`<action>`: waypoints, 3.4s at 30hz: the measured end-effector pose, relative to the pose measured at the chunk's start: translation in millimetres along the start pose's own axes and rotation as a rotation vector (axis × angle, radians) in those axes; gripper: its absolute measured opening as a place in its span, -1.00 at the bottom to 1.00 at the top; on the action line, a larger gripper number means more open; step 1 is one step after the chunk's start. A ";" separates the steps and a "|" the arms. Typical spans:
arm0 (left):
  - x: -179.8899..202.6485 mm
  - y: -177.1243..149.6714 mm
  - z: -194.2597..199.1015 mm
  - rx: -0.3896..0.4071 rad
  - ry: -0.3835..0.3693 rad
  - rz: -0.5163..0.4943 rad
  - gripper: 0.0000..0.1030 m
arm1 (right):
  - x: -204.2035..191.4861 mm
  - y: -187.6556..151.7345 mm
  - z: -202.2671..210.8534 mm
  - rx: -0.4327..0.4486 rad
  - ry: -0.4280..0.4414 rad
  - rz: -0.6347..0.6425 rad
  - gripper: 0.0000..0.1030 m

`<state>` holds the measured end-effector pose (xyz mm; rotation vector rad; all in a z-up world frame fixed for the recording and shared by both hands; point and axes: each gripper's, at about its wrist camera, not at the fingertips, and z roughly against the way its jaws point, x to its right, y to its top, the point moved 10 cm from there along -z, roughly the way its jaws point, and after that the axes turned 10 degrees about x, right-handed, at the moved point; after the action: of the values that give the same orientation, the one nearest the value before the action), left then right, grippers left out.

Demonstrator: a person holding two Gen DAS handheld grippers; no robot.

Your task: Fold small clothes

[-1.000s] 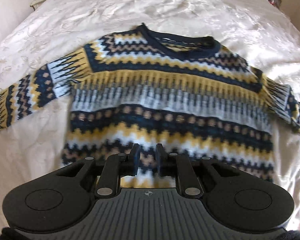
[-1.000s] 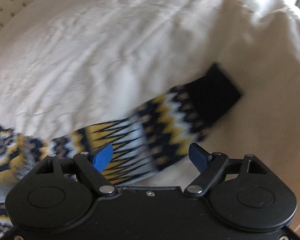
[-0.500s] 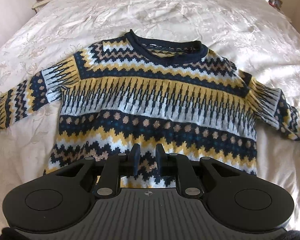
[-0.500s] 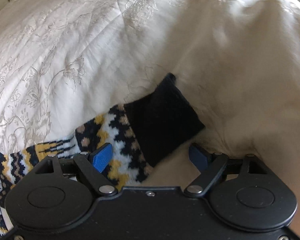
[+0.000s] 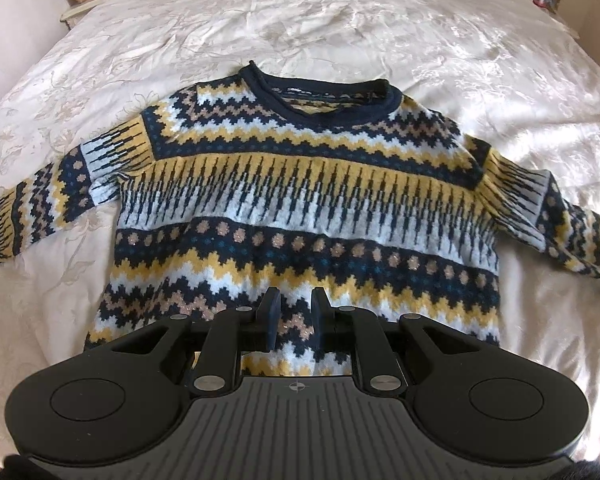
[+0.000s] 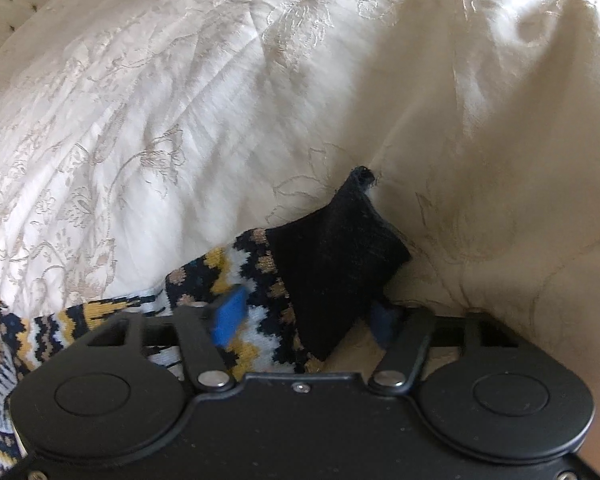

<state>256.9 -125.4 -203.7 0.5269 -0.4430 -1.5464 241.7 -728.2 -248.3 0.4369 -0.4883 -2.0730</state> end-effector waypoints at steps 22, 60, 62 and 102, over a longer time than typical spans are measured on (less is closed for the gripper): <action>-39.9 -15.1 20.7 0.006 -0.115 0.026 -0.68 | -140.0 59.0 134.8 0.220 0.215 0.027 -0.61; -309.2 -28.0 -2.0 -0.008 -0.035 0.165 -0.68 | -658.7 -237.4 118.5 -0.060 0.619 0.543 -0.01; -309.1 -26.5 -3.2 -0.007 -0.041 0.166 -0.68 | -655.3 -239.5 127.4 -0.035 0.633 0.544 0.12; -158.9 3.0 -11.1 -0.028 -0.008 0.160 -0.68 | -353.2 -70.0 -14.6 -0.036 0.268 0.371 -0.84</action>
<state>267.8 33.6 -201.6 0.4524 -0.4582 -1.3993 376.8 -394.2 -255.2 0.5495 -0.3412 -1.6350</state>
